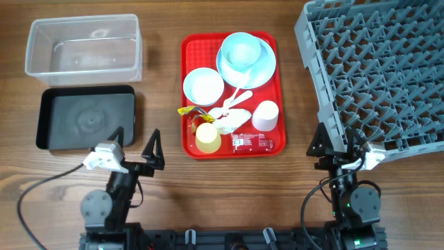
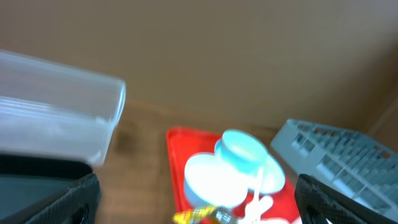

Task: Sort waste into correct bins and load items into the dishwasher rack
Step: 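Reach the left gripper to the rice bowl on the red tray and grasp it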

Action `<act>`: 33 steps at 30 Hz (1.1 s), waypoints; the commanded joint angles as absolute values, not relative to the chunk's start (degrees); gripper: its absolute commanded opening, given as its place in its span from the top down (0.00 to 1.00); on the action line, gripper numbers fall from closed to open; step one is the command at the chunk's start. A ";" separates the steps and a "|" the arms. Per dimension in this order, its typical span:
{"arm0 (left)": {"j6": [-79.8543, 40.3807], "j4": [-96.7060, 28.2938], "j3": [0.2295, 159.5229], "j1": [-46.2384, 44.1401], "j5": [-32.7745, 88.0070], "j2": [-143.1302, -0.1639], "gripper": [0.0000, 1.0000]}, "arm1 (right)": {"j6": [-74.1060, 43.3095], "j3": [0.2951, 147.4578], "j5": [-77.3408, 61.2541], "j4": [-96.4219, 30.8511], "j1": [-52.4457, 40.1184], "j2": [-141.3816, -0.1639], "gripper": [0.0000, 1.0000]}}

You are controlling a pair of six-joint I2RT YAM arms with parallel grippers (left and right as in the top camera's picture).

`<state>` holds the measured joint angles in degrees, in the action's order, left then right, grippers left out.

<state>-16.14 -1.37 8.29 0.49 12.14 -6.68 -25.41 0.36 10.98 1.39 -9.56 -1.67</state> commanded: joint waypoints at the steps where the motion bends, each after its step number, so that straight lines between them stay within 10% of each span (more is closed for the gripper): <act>1: -13.28 -1.10 18.72 0.34 14.55 -17.50 0.00 | -27.62 0.32 13.13 2.13 -9.30 -1.78 0.00; 20: -3.18 -43.31 90.98 -21.96 1.34 -93.49 0.00 | -27.55 0.32 13.72 3.05 -9.30 -1.78 0.00; 33: -3.38 -43.33 93.97 -27.66 5.74 -112.66 0.00 | -27.62 0.32 13.67 1.80 -9.30 -1.78 0.00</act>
